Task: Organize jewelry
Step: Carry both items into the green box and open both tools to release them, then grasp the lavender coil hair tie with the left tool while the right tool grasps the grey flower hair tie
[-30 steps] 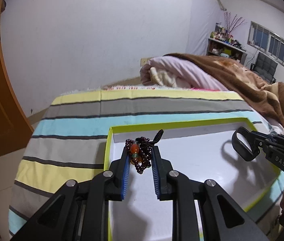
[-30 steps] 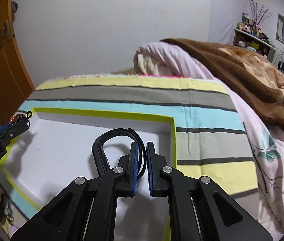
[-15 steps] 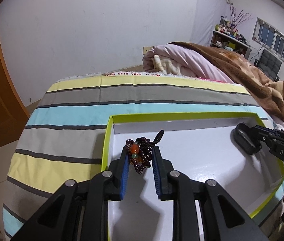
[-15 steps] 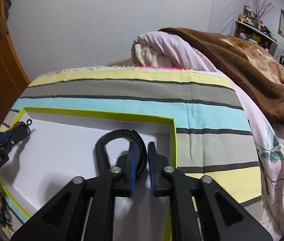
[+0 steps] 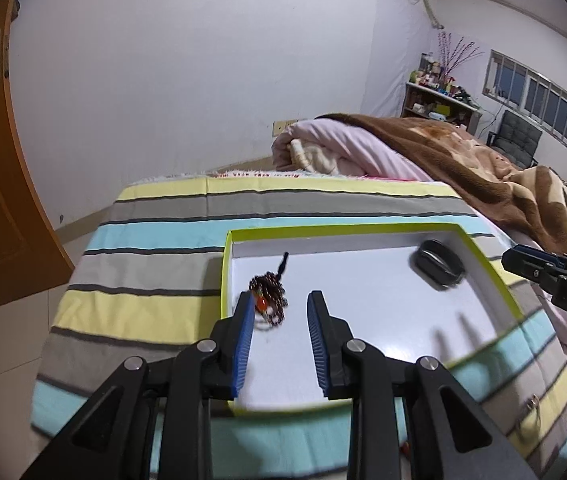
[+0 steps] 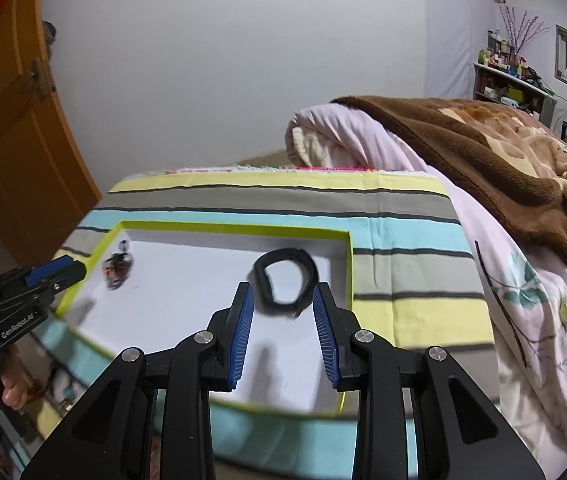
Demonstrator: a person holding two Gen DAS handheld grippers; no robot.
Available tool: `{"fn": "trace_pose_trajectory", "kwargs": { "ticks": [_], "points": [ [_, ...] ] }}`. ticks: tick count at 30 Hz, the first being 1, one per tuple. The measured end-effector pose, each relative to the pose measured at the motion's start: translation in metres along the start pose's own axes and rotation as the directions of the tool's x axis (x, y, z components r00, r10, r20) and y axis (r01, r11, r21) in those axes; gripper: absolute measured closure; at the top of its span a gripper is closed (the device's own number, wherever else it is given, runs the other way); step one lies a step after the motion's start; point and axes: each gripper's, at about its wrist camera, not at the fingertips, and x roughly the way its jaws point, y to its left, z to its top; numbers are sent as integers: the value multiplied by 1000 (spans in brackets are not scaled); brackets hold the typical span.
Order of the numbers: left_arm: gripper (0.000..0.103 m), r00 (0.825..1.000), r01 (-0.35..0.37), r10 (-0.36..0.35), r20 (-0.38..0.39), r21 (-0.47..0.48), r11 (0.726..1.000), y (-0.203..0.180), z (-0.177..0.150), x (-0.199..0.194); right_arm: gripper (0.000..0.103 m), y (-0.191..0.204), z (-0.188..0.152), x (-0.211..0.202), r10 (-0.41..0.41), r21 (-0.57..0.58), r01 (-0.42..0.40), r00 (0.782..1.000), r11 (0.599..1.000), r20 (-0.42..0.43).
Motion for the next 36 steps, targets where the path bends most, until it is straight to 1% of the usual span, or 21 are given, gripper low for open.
{"fn": "trace_pose_trajectory", "kwargs": {
  "ticks": [5,10,16,23,29,36],
  "points": [
    [75,999,14,-14,43,4,1000,-4,-15,-38,71,9,-19,-38,19,-5,-19,999,1000,47],
    [74,997,21,-21,68,-2,1000,-9,-36,-70,71,17,-45,-75,35,-11,-34,996,999,86],
    [69,995,30,-28,91,-19,999,-12,-61,-98,71,21,-77,-107,41,-3,-40,994,999,102],
    [68,993,21,-17,115,-39,999,-12,-88,-128,71,26,-104,-136,30,6,-31,991,999,131],
    [68,990,-13,18,139,-37,999,-15,-106,-150,71,34,-123,-157,18,-12,-16,988,1000,152],
    [68,991,-28,33,130,-38,999,-17,-127,-163,71,40,-145,-169,6,-30,-1,989,1000,148]
  ]
}}
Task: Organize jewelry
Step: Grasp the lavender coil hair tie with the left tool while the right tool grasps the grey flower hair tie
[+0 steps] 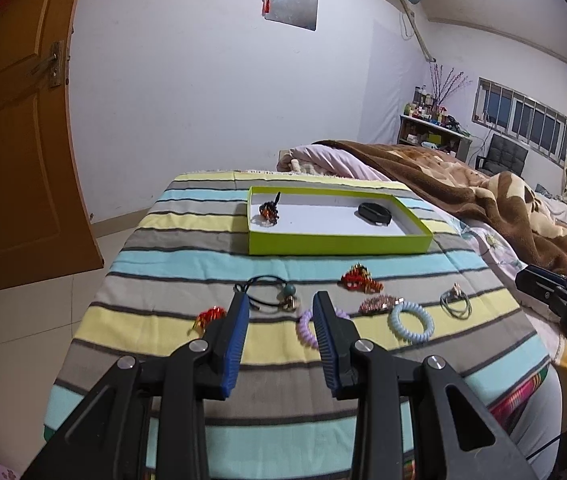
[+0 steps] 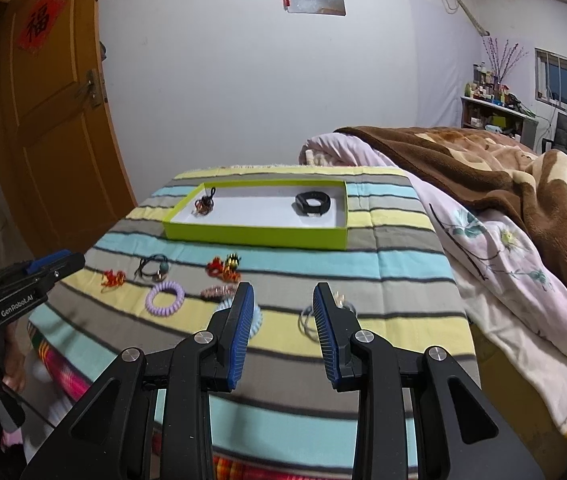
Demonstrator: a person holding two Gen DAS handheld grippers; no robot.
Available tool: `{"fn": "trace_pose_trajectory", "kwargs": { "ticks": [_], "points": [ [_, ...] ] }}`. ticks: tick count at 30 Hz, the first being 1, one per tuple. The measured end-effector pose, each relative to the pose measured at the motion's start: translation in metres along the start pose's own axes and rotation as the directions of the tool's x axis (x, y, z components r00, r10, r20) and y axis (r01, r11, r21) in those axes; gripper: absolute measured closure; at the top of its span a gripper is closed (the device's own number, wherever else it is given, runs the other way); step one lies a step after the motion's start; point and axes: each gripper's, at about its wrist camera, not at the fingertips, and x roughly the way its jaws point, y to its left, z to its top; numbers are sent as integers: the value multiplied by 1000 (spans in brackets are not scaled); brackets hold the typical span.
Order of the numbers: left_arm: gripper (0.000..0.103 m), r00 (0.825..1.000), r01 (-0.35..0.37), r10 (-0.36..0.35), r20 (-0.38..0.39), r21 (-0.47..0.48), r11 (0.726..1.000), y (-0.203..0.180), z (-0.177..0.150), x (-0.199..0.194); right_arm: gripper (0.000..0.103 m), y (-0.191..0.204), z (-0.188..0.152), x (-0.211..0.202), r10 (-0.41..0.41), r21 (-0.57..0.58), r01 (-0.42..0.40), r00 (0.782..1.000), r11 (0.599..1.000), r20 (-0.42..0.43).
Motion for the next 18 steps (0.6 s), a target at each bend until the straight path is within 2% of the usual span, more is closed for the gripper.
{"fn": "trace_pose_trajectory", "kwargs": {
  "ticks": [8,18],
  "points": [
    [68,1000,-1,1,-8,2,1000,2,-10,-5,71,-1,-12,2,1,-3,-1,1000,1000,-30],
    [68,999,18,-18,-50,-6,1000,5,-14,10,71,-3,-15,15,10,3,-10,998,1000,-54]
  ]
}}
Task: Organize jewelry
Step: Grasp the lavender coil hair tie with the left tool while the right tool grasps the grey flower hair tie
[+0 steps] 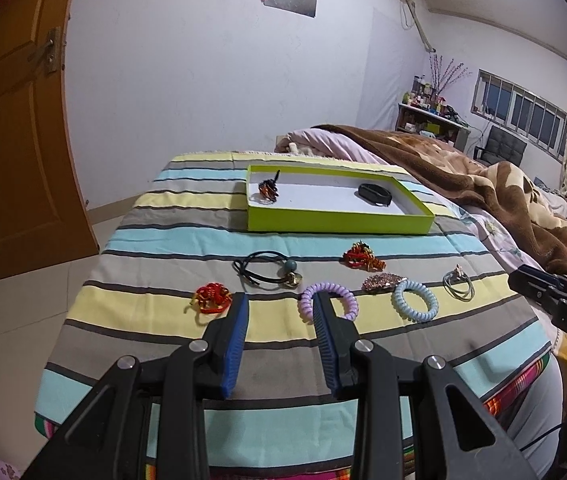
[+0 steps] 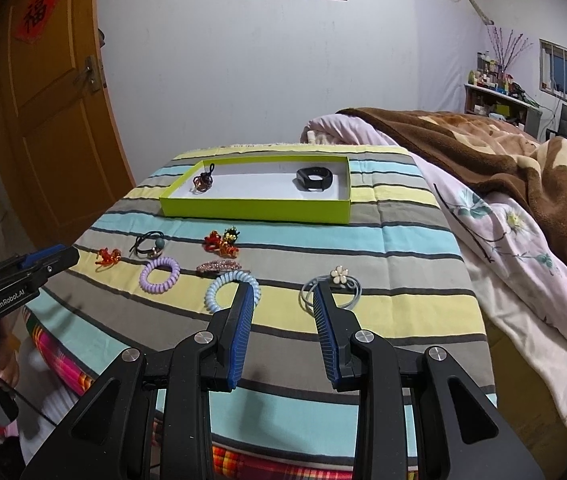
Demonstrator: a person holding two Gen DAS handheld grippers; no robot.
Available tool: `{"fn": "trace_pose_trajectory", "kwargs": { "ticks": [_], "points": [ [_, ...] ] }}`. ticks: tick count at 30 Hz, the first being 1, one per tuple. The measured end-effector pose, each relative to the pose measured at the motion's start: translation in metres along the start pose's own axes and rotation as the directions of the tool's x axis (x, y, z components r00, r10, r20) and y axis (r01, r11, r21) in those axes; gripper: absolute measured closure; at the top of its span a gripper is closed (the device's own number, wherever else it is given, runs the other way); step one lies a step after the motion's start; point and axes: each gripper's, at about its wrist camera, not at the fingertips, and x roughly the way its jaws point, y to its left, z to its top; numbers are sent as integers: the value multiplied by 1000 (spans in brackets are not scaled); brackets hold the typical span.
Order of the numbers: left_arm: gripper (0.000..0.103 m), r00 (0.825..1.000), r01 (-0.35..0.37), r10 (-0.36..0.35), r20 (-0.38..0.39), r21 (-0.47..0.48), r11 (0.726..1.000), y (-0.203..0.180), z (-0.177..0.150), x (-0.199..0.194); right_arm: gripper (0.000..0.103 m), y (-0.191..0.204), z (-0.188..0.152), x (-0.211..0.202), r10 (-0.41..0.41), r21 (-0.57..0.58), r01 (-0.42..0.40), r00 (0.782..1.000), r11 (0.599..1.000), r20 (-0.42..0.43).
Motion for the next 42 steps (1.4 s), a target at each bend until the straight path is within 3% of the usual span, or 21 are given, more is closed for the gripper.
{"fn": "trace_pose_trajectory", "kwargs": {
  "ticks": [22,34,42],
  "points": [
    [68,989,52,-51,-137,2,999,-16,2,68,71,-27,4,48,-35,43,38,997,998,-73],
    [68,979,38,-37,-199,0,999,-20,0,91,71,-52,10,89,-33,59,44,984,997,-174],
    [72,980,-12,27,-196,76,997,-32,0,94,71,-49,12,108,-67,3,69,972,998,-224]
  ]
}}
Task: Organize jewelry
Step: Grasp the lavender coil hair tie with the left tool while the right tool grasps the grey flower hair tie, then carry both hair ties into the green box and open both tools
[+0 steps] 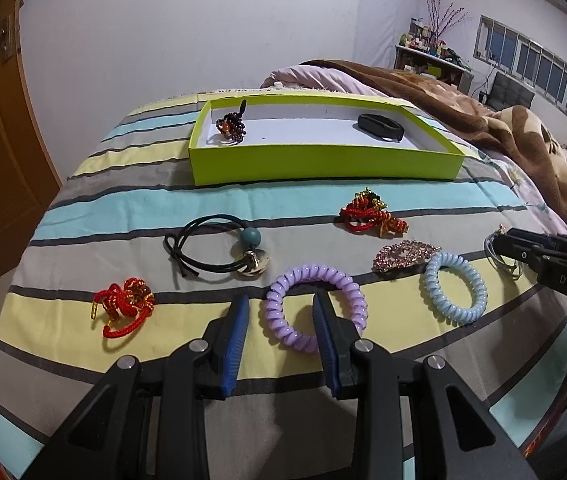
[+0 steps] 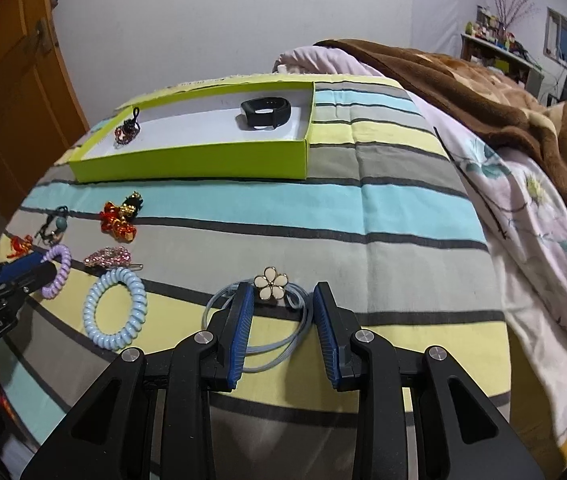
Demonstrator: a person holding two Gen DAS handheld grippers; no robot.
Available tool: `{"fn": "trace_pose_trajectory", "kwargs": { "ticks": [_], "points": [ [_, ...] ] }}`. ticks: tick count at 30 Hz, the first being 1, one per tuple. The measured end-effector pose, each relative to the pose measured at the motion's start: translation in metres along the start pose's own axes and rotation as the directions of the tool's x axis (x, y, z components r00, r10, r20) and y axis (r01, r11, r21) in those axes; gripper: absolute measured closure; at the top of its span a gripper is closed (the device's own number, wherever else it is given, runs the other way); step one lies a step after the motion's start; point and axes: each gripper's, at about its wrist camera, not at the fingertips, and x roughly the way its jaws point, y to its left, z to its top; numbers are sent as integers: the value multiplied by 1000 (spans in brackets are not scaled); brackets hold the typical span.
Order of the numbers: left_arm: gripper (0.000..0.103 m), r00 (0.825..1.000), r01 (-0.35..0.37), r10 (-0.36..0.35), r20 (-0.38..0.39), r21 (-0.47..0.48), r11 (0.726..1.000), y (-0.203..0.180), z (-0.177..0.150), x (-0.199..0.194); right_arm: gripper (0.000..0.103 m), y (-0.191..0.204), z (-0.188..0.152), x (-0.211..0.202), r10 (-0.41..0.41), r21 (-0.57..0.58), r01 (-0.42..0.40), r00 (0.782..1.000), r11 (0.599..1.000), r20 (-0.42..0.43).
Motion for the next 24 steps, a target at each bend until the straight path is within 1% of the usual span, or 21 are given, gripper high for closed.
{"fn": "trace_pose_trajectory", "kwargs": {
  "ticks": [1,2,3,4,6,8,10,12,17,24],
  "points": [
    [75,1000,-5,5,0,3,1000,0,0,0,71,1,0,1,-9,-10,9,1000,1000,0],
    [81,1000,-15,15,0,5,1000,0,0,0,72,4,0,1,-22,-24,22,1000,999,0],
    [88,1000,-15,15,1,4,1000,0,0,0,80,4,-1,1,-32,-28,32,999,999,2],
    [91,1000,-10,10,1,6,1000,0,0,0,86,5,-1,1,-38,-30,38,999,999,4],
    [92,1000,-8,8,0,10,1000,0,0,-1,100,3,-2,0,-37,-22,37,999,999,5],
    [93,1000,-3,3,1,13,1000,-1,0,-2,100,1,-2,-1,-28,-9,28,1000,1000,5],
    [93,1000,19,-19,2,2,1000,1,-1,-3,100,-1,-3,-4,-15,8,15,1000,1000,8],
    [94,999,34,-34,3,-9,999,3,-2,-5,100,-3,-6,-8,7,26,-7,1000,1000,19],
    [94,998,52,-51,20,-11,999,1,-6,-16,100,-3,-9,-25,18,47,-21,998,999,57],
    [94,994,74,-73,87,-9,997,1,0,-42,100,4,-10,-51,31,44,-36,993,998,111]
  ]
}}
